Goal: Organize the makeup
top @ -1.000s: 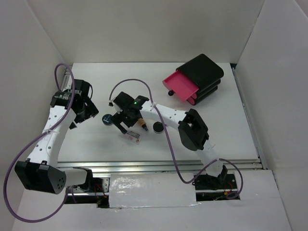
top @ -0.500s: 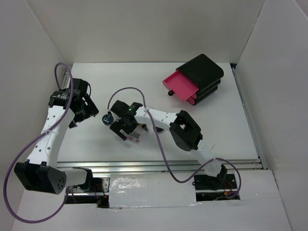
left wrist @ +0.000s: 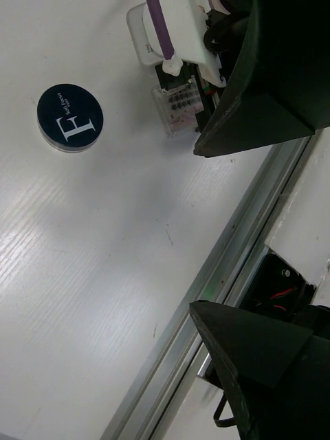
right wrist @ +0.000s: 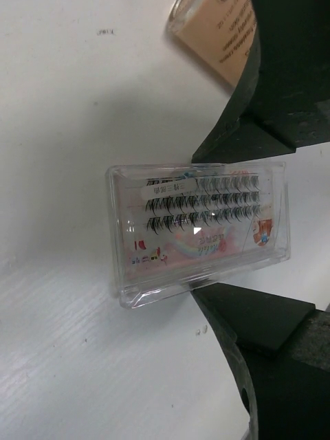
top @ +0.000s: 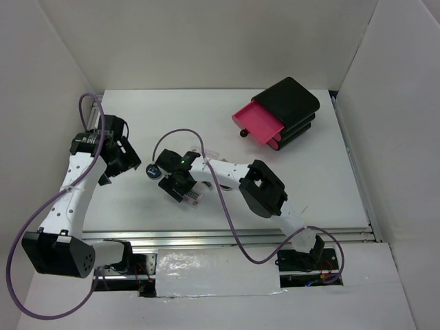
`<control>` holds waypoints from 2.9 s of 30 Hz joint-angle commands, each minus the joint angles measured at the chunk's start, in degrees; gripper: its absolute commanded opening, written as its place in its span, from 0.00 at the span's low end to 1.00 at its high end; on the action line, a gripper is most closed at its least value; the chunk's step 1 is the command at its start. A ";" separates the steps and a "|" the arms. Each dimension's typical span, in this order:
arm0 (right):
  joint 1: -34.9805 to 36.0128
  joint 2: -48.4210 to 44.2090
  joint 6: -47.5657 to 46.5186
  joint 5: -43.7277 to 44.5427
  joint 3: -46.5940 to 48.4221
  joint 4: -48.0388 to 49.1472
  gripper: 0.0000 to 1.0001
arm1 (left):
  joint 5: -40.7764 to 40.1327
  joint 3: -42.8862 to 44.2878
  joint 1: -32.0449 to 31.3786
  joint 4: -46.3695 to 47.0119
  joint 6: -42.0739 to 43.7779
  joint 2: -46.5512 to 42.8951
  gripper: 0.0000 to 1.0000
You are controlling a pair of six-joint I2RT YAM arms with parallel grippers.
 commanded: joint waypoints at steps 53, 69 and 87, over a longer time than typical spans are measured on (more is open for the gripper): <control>-32.35 -21.50 -15.71 24.56 3.70 8.75 1.00 | 13.28 5.80 0.08 10.91 7.93 5.06 0.99; -27.52 -35.01 15.48 18.34 3.63 -1.27 1.00 | 5.97 33.66 -16.00 2.03 -7.24 33.80 1.00; -26.02 -57.36 16.55 1.28 -14.13 -3.56 1.00 | 8.26 47.65 -20.66 0.80 -34.78 59.65 0.99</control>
